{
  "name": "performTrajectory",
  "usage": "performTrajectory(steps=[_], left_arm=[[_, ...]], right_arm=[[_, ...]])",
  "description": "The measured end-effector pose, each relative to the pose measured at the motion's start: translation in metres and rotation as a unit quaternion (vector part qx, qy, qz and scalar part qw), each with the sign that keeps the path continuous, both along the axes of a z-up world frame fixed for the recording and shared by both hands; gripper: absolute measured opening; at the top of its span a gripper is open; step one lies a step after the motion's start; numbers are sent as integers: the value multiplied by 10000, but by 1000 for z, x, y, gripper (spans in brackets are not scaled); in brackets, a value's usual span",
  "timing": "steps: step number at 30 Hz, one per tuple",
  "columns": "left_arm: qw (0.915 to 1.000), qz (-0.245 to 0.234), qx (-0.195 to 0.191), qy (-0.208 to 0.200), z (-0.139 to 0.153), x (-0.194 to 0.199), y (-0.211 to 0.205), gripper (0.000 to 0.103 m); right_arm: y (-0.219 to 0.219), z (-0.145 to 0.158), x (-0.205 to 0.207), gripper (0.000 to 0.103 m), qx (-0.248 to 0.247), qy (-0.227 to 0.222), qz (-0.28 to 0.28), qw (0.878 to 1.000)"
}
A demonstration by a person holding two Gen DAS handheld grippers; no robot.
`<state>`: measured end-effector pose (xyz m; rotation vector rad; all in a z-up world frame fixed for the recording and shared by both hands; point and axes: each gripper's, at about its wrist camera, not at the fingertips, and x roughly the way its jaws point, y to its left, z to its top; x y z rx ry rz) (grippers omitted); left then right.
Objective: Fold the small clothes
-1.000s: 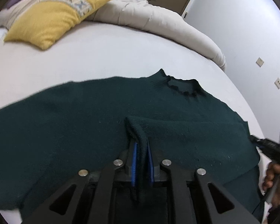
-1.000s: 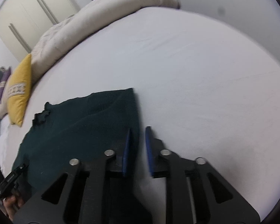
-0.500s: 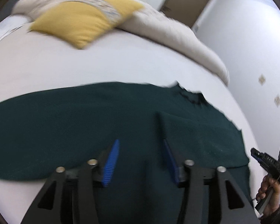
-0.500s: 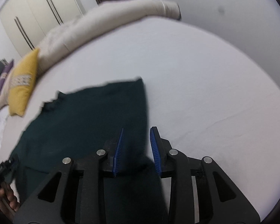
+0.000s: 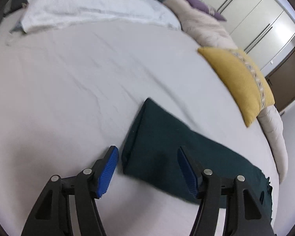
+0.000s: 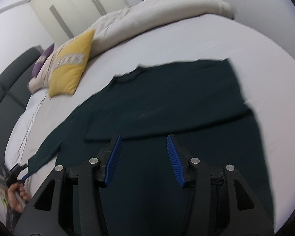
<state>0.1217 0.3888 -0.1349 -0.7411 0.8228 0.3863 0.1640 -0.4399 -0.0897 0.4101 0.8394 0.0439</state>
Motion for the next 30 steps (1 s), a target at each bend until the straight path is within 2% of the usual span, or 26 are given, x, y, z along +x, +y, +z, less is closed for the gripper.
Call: performTrajectory(steps=[1,3,4,5,6,8,11,13,14,15,16,18,21,22,25,26,27,28,30], left_arm=[[9999,-68,71,28,-1,5,-4,63],[9998,-60,182,94,-1,11,-3,50],[9998,-50,139,109,0,13,-2,31],[9999,-110,28,96,0,15,-2,18],[9998,-198,-40,80,2,17,-7,18],[9994,-334,72,-36,11,12,-12,15],[9967,-678,155,-412,40,14,-49,14],[9909,-1127,312,-669,65,20,-92,14],[9868,-1365,374,-784,76,24,-116,14],[9793,-1760,418,-911,89,30,-152,14],[9745,-1972,437,-981,96,36,-174,14],[9596,-2530,515,-1122,104,42,-241,14],[9437,-3092,486,-1070,94,51,-318,14],[9370,-3322,424,-994,83,54,-350,14],[9222,-3775,483,-681,46,58,-408,19],[9195,-3869,462,-526,34,58,-418,24],[9179,-3931,398,-377,23,57,-423,26],[9168,-3959,332,-397,18,52,-424,29],[9146,-3992,285,-571,25,42,-415,47]], right_arm=[[10,-1,-2,45,11,16,67,10000],[25,0,-8,45,-5,15,165,9999],[31,1,-11,45,-16,0,205,9998],[35,3,-15,45,-36,-22,227,9997],[37,4,-18,45,-47,-38,238,9997],[34,7,-26,45,-36,-83,248,9997],[26,11,-36,45,45,-140,193,9997],[19,12,-40,45,114,-154,166,9997],[14,13,-44,45,139,-171,153,9996],[10,12,-45,45,160,-176,140,9996],[5,11,-47,45,196,-178,112,9996],[-5,7,-49,45,300,-176,36,9994],[-19,-2,-46,45,402,-124,-67,9991],[-23,-6,-45,45,436,-94,-104,9990],[-32,-19,-43,45,516,74,-166,9985],[-32,-24,-41,46,524,169,-159,9984],[-31,-28,-38,51,530,277,-130,9981],[-30,-33,-34,55,549,366,-88,9978],[-24,-39,-28,69,603,357,-43,9975]])
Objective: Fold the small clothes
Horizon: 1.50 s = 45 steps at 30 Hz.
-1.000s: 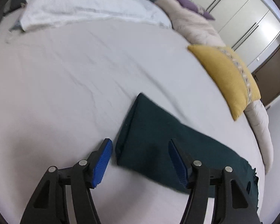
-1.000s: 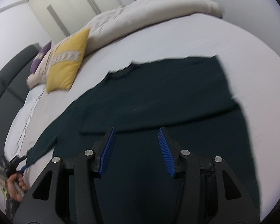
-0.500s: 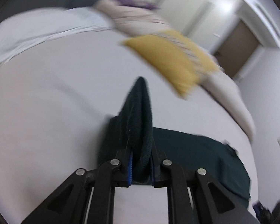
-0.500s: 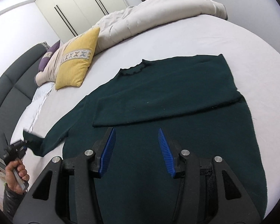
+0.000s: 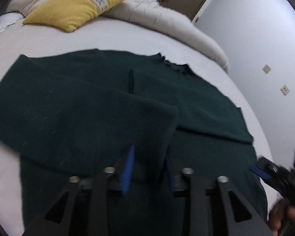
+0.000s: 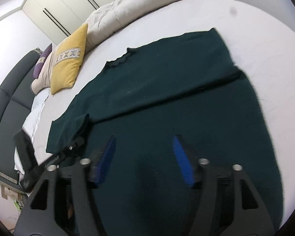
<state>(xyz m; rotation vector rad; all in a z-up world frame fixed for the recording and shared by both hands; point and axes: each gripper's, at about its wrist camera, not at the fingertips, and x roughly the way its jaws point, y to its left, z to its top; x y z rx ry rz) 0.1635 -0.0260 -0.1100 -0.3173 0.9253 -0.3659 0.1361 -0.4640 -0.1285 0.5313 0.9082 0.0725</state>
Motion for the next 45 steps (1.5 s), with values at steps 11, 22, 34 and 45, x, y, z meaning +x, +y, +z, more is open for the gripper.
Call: performTrajectory(steps=[11,22,34,45], left_arm=[[9942,883,-234,-571,31,-41,123,79],[9903,1273,-280,-478,26,-25,163,78],[9914,1177,561,-114,17,68,128,78],[9863,837,1424,33,-13,101,88,32]], right_arm=[[121,-27,90,70,308,312,1067,9933],[157,13,114,6,-722,-93,1531,9855],[15,-15,167,6,-948,438,627,9926],[5,-26,168,6,-872,161,579,9944]])
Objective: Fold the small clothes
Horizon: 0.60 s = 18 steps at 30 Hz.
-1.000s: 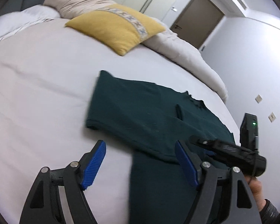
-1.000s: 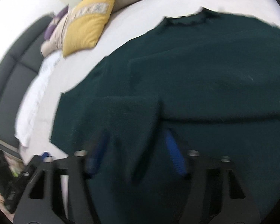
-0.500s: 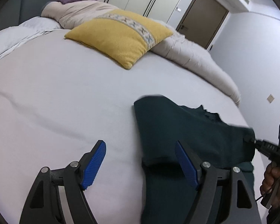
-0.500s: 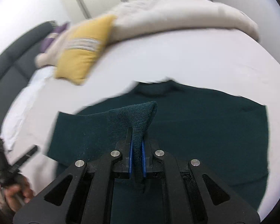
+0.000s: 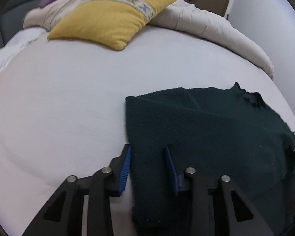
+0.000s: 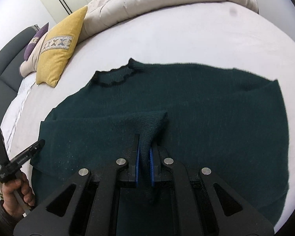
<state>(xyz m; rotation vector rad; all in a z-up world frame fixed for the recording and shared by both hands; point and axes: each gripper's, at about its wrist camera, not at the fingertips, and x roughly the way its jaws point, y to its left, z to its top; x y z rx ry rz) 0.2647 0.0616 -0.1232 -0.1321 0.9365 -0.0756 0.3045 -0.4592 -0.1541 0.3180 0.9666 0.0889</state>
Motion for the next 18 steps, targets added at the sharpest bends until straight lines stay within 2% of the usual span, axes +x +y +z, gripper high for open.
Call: performTrajectory(steps=[2,4,6,8,11,15,17,18], left_arm=[[10000,-7,-4,-38,2,-3,2,23],[10000,-17,-26,-67,1,-5,4,22],[9999,-28,-23,-116,-3,-6,5,22],[9998,-62,100,-171,-5,-6,1,22],[9997,-74,130,-170,-5,-4,0,22],[9997,-27,105,-228,-7,-11,-1,24],[9996,-11,144,-233,-7,-12,-2,25],[9995,-18,193,-233,-8,-11,-4,25]], right_arm=[[2,14,-8,6,-22,-108,6,9999],[-1,23,-11,6,-3,-177,-10,9998],[-6,13,-4,6,-22,-81,-106,9999],[-14,-9,3,5,18,126,-148,9998],[-23,-13,0,5,391,-9,-261,9989],[-19,8,-11,13,-3,-104,-405,9991],[-16,17,-18,14,-143,-229,-446,9986],[-16,17,-19,20,-168,-213,-433,9987]])
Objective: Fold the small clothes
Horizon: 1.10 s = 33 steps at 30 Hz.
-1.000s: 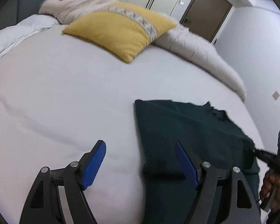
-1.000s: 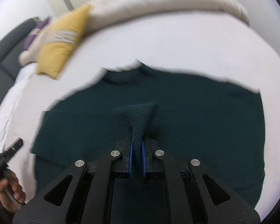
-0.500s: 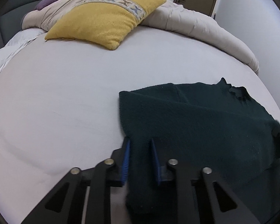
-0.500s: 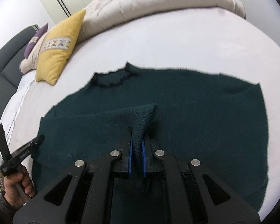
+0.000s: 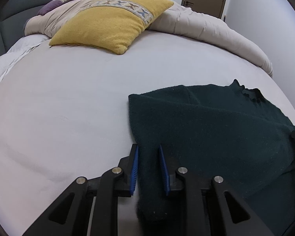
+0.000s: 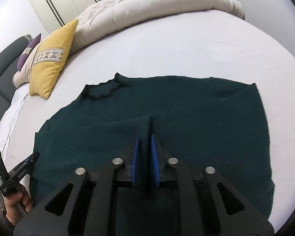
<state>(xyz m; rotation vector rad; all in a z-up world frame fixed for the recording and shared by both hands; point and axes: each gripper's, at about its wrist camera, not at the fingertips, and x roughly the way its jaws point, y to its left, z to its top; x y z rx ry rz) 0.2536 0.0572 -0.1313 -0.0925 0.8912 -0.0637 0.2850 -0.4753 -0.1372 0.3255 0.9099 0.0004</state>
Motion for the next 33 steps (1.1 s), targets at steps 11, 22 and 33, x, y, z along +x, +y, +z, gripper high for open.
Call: performTrajectory(steps=[11,22,33], left_arm=[[9991,-86,-402,110,26,-37,17,43],[9894,-238,-1367,437,37,-200,61,69],[9744,-488,-1884,1127,17,-301,73,69]], right_arm=[[-19,27,-43,29,-60,-156,-217,9996],[-46,43,-236,61,464,-333,-198,9982],[-108,-14,-363,61,1084,208,-677,9916]])
